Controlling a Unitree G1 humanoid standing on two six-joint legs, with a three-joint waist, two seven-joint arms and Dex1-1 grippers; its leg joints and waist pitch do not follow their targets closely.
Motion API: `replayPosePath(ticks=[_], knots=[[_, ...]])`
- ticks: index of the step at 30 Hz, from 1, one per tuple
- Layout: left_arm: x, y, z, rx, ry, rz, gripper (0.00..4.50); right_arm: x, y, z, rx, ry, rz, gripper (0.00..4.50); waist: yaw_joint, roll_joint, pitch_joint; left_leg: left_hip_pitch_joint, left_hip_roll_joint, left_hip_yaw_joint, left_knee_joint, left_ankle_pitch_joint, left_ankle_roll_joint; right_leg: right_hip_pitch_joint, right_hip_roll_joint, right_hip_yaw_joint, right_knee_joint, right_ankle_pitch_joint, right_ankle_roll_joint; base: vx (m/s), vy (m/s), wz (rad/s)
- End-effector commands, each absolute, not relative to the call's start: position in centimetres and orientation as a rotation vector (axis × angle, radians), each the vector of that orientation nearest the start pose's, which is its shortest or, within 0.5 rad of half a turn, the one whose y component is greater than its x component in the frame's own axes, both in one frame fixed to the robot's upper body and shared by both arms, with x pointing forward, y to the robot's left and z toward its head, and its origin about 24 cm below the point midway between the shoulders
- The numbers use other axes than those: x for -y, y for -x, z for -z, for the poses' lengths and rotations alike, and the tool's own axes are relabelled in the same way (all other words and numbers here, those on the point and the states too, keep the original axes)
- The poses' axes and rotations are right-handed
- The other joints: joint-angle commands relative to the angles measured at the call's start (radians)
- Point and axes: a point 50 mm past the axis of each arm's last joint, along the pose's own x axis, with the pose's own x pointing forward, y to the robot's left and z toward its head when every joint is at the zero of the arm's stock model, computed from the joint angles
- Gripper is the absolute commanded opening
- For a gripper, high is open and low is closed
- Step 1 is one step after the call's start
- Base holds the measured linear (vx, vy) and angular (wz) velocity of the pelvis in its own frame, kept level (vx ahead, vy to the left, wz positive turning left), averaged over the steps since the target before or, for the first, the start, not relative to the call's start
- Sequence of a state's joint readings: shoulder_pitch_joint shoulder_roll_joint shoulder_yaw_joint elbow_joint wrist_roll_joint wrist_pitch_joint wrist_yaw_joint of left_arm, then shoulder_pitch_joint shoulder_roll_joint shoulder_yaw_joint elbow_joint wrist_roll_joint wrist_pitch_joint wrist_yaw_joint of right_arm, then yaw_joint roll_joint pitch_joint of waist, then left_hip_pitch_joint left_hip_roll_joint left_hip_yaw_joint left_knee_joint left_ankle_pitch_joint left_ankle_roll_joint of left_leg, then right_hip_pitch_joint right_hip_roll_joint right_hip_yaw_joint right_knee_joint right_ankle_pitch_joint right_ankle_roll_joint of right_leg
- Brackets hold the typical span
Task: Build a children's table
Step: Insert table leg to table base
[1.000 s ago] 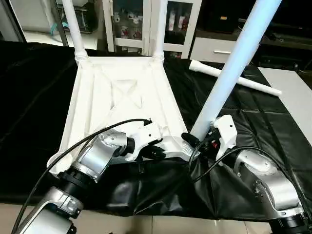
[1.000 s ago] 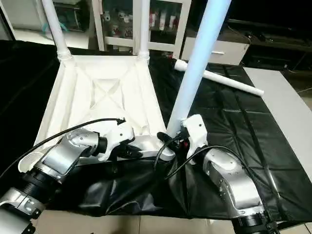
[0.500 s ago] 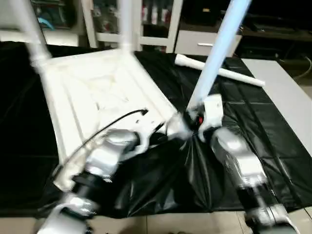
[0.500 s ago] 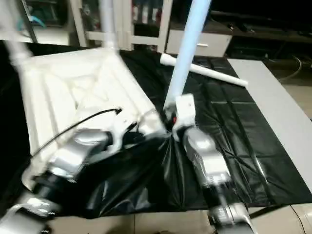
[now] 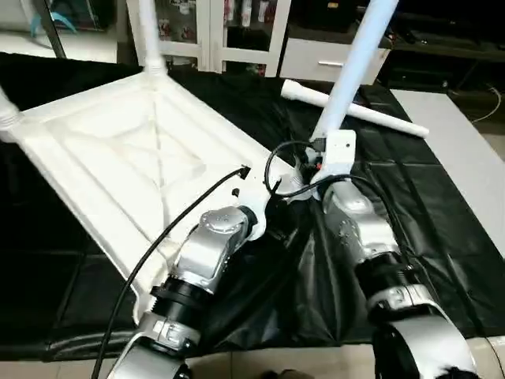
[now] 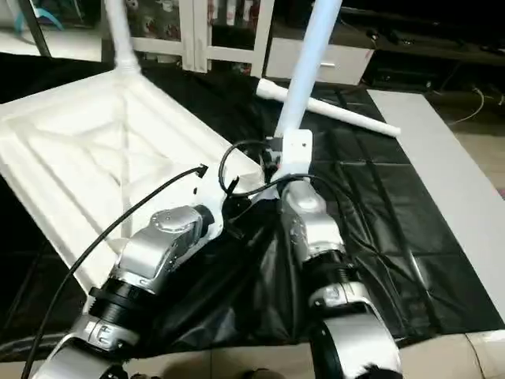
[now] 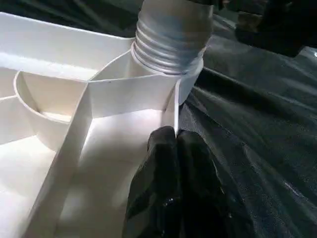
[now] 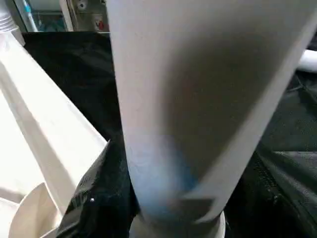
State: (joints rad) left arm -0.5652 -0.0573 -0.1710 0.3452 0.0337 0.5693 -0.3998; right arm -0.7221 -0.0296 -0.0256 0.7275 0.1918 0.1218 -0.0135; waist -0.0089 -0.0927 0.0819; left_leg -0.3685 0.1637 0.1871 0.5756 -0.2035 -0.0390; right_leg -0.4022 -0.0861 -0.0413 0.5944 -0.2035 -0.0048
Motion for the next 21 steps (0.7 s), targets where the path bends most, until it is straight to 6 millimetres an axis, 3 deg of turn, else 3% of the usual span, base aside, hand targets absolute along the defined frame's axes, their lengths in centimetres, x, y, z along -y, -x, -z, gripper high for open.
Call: replayPosePath(ticks=[1, 4, 10, 11, 17, 20, 21], knots=[[-2.5, -32.3, -8.3, -0.32, -0.059, 0.747, 0.0, 12.1, -35.4, -1.9, -0.423, -0.087, -0.054, 1.89, 0.007, 0.012, -0.044, 0.014, 0.069, -0.021, -0.07, -0.119, 0.068, 0.039, -0.06, 0.043, -0.056, -0.034, -0.239, 0.0, 0.0, 0.0], [-2.8, -32.4, -8.3, -0.324, -0.061, 0.739, 0.0, 12.2, -35.5, -1.8, -0.423, -0.085, -0.045, 1.89, 0.007, 0.011, -0.045, 0.012, 0.067, -0.018, -0.067, -0.09, 0.073, 0.041, -0.06, 0.044, -0.05, 0.023, -0.239, 0.0, 0.0, 0.0], [-2.9, -32.4, -8.2, -0.326, -0.068, 0.747, 0.0, 12.0, -35.8, -2.3, -0.384, -0.075, -0.082, 1.89, 0.008, 0.013, -0.046, 0.013, 0.068, -0.014, -0.065, -0.085, 0.082, 0.04, -0.059, 0.044, -0.048, 0.04, -0.249, 0.0, 0.0, 0.0], [-2.9, -32.4, -8.2, -0.326, -0.068, 0.747, 0.0, 12.0, -35.8, -2.3, -0.381, -0.081, -0.088, 2.45, 0.008, 0.012, -0.047, 0.013, 0.067, -0.013, -0.064, -0.084, 0.084, 0.04, -0.059, 0.044, -0.048, 0.045, -0.251, 0.0, 0.0, 0.0], [-3.4, -32.3, -8.0, -0.327, -0.074, 0.747, 0.0, 11.6, -36.2, -3.4, -0.321, -0.058, -0.149, 3.02, 0.018, 0.014, -0.053, 0.017, 0.068, -0.008, -0.057, -0.02, 0.115, 0.043, -0.058, 0.044, -0.038, 0.118, -0.277, 0.0, 0.0, 0.0], [-3.7, -32.3, -8.1, -0.323, -0.088, 0.763, 0.0, 11.3, -36.1, -4.4, -0.261, -0.029, -0.214, 3.2, 0.026, 0.012, -0.052, 0.015, 0.066, -0.006, -0.053, 0.024, 0.142, 0.047, -0.058, 0.044, -0.035, 0.165, -0.284, 0.0, 0.0, 0.0], [-3.9, -32.3, -8.0, -0.323, -0.091, 0.768, 0.0, 11.3, -35.9, -4.6, -0.24, -0.003, -0.241, 3.33, 0.027, 0.008, -0.057, 0.014, 0.067, -0.007, -0.051, 0.036, 0.147, 0.05, -0.059, 0.044, -0.032, 0.175, -0.284, 0.0, 0.0, 0.0]])
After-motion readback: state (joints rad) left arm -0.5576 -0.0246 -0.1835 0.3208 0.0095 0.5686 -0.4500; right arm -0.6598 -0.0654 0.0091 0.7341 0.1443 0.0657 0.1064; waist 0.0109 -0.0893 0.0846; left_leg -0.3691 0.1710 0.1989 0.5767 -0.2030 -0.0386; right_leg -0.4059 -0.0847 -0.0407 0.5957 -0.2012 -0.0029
